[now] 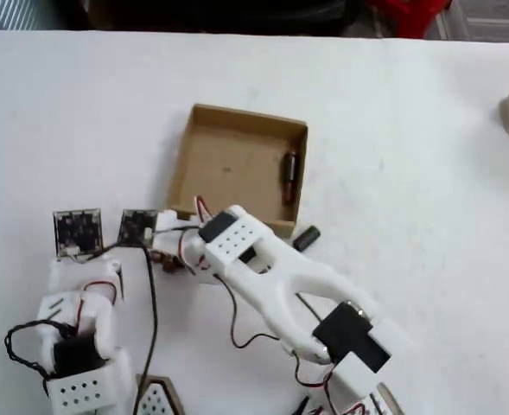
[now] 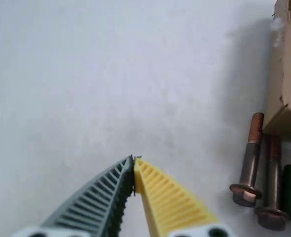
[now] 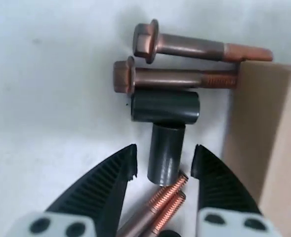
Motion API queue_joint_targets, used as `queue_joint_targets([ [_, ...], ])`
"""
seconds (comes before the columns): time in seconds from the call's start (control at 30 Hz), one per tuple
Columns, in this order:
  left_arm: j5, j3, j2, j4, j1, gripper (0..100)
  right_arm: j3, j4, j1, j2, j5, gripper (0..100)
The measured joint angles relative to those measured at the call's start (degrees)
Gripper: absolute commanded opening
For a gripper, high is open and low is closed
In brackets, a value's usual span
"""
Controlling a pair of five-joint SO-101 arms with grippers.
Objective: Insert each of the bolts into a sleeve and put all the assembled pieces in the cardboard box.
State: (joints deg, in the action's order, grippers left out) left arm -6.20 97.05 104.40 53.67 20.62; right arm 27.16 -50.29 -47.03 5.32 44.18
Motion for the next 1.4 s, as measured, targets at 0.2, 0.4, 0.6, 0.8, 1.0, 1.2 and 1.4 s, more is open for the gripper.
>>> queue_joint_targets([
  [0.2,0.0,0.0,0.0,0.0,0.0,2,-0.1,1.4,0.0,0.1,0.0,17.6],
  [0.4,0.0,0.0,0.0,0.0,0.0,2,-0.5,3.4,0.4,4.9,0.0,17.6],
  [0.6,0.0,0.0,0.0,0.0,0.0,2,-2.1,2.8,0.5,5.6,0.0,6.1],
  [0.8,0.0,0.0,0.0,0.0,0.0,2,-2.8,2.8,1.0,5.9,0.0,1.8],
  [1.0,0.0,0.0,0.0,0.0,0.0,2,-2.9,1.2,1.1,5.9,0.0,1.7],
  [1.2,0.0,0.0,0.0,0.0,0.0,2,-4.3,-5.6,4.0,2.5,-2.9,1.7],
  [1.4,0.0,0.0,0.0,0.0,0.0,2,-4.3,-11.2,8.9,-6.7,-11.3,1.7],
])
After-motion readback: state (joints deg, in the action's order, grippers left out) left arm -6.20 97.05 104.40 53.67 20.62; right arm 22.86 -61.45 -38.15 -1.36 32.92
